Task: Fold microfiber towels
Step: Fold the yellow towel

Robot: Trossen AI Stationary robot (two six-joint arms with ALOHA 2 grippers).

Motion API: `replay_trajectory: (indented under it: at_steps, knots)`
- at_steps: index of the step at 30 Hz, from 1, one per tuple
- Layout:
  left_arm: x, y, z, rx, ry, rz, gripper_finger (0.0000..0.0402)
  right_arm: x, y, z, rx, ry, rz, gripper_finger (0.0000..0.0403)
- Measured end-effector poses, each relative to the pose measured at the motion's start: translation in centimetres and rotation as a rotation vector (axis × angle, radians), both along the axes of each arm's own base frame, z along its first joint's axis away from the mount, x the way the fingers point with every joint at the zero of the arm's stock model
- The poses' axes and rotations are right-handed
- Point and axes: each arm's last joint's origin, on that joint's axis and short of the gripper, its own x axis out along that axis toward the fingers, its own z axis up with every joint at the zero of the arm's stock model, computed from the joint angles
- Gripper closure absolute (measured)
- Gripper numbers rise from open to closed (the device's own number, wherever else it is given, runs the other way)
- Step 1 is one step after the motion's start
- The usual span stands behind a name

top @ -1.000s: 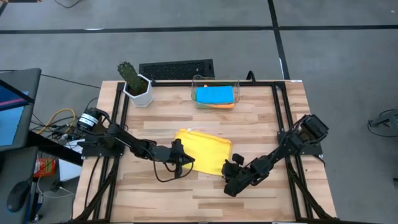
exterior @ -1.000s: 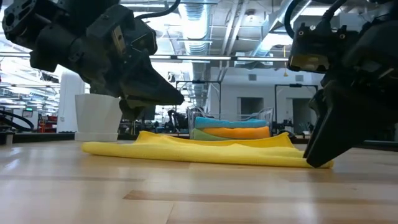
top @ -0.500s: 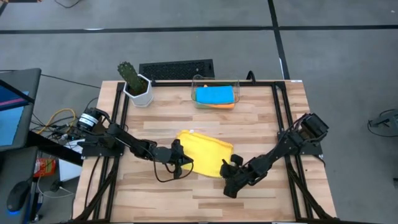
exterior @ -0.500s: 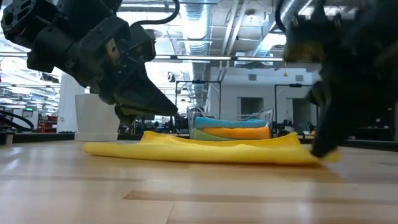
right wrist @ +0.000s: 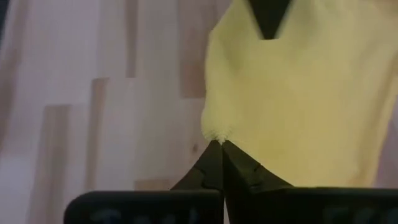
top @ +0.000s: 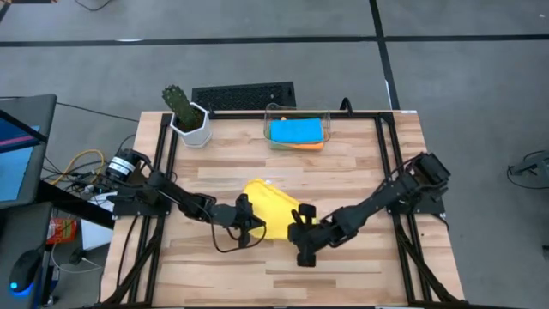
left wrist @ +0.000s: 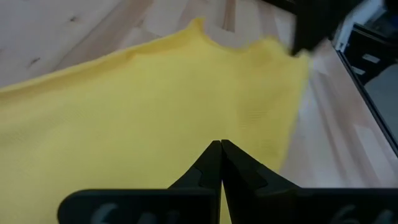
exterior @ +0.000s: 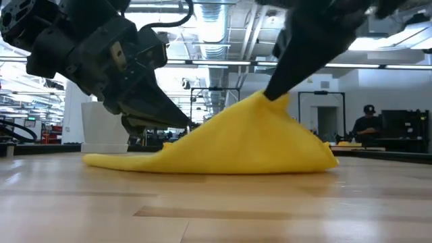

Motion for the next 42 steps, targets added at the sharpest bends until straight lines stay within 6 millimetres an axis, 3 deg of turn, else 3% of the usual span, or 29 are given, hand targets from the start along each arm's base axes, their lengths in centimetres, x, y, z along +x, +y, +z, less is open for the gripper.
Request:
replay_trajectory:
  at_steps: [6, 12, 22, 37, 42]
  knots:
    - [-0.4, -1.4, 0.2, -0.044, -0.019, -0.019, 0.0401, 1.0, -1.7, 0.0, 0.021, 0.001, -0.035, 0.037]
    - [-1.0, -3.2, 0.3, -0.046, -0.074, 0.056, 0.0401, 1.4, -1.6, 0.3, 0.078, -0.033, -0.013, 0.0376]
    - [0.4, -5.9, -2.8, -0.088, -0.017, 0.114, 0.0401, 1.3, -0.6, 0.6, 0.132, -0.061, -0.023, 0.0375]
    - [4.3, -8.1, 0.6, -0.115, -0.1, 0.099, 0.0401, 0.7, 0.8, 0.8, 0.118, -0.087, 0.037, 0.0373]
    - [4.4, -8.6, 0.2, -0.062, 0.041, 0.056, 0.0402, 0.3, 1.6, 0.8, 0.108, -0.086, 0.075, 0.0379]
